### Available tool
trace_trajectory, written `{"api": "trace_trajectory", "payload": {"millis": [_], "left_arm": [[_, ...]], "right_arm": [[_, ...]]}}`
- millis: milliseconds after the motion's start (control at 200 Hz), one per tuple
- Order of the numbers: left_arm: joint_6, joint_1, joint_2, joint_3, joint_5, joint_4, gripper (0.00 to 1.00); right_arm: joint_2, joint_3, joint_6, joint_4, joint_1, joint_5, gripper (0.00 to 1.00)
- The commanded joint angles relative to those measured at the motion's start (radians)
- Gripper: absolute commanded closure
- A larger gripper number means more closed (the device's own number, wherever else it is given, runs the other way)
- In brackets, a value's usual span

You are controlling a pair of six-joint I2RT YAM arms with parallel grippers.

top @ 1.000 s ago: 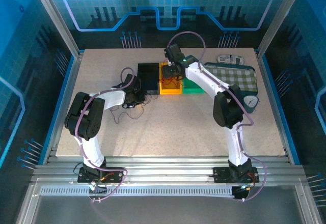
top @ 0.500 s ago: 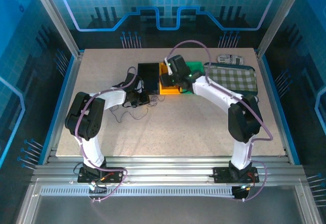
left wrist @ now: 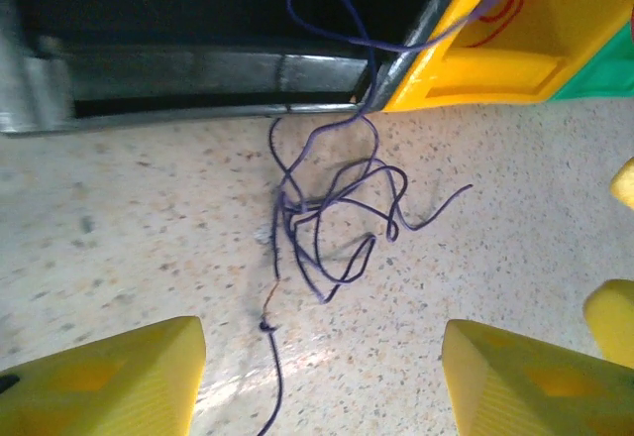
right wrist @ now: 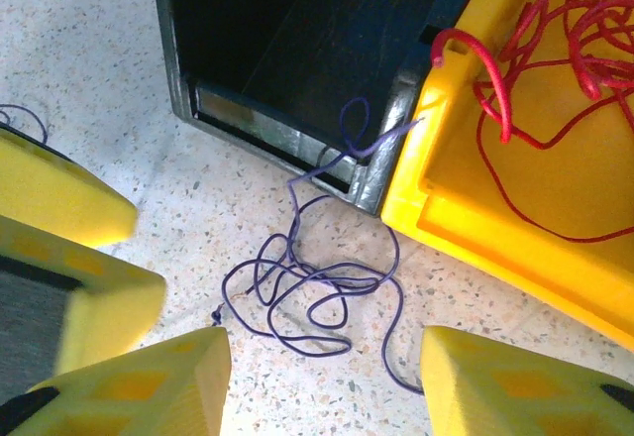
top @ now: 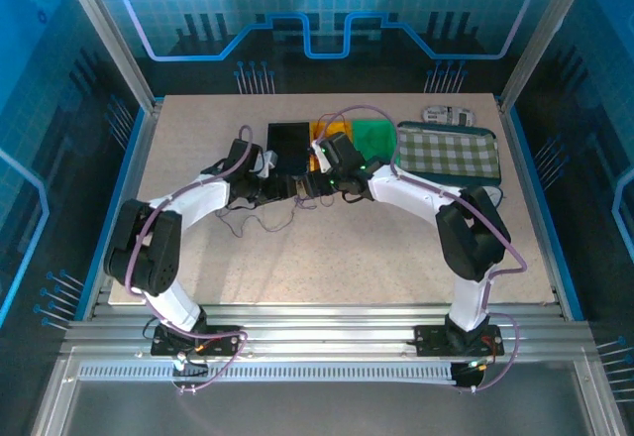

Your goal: Untangle the cables

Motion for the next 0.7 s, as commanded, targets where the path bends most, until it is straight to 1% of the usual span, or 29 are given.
{"api": "trace_trajectory", "payload": {"millis": [0, 125, 185, 290, 355, 465, 616, 656, 696], "left_arm": [[0.032, 0.001, -0.063, -0.039, -0.115, -0.100, 0.38], [0.006, -0.003, -0.108, -0.077, -0.291, -0.227, 0.38], [-0.044, -0.003, -0.132, -0.104, -0.363, -0.269, 0.39], [-0.120, -0.003, -0.163, -0.135, -0.437, -0.322, 0.37], [-0.135, -0.003, -0.179, -0.145, -0.479, -0.346, 0.36], [-0.129, 0.002, -0.176, -0.167, -0.485, -0.313, 0.35], [-0.126, 0.014, -0.079, -0.140, -0.477, -0.291, 0.37], [-0.122, 0.019, -0.050, -0.129, -0.478, -0.288, 0.40], [-0.114, 0.022, -0.024, -0.116, -0.477, -0.280, 0.46]], "right_arm": [[0.034, 0.019, 0.006, -0.013, -0.002, -0.043, 0.47], [0.073, 0.049, 0.005, -0.035, 0.000, -0.080, 0.48], [0.095, 0.076, -0.009, -0.052, 0.003, -0.098, 0.47], [0.135, 0.118, -0.019, -0.085, 0.003, -0.106, 0.47], [0.144, 0.127, -0.023, -0.086, 0.003, -0.118, 0.47], [0.148, 0.129, -0.029, -0.087, 0.002, -0.121, 0.47], [0.149, 0.131, -0.042, -0.096, 0.002, -0.122, 0.48], [0.147, 0.127, -0.043, -0.096, 0.002, -0.118, 0.48], [0.144, 0.122, -0.043, -0.096, 0.000, -0.115, 0.48]]}}
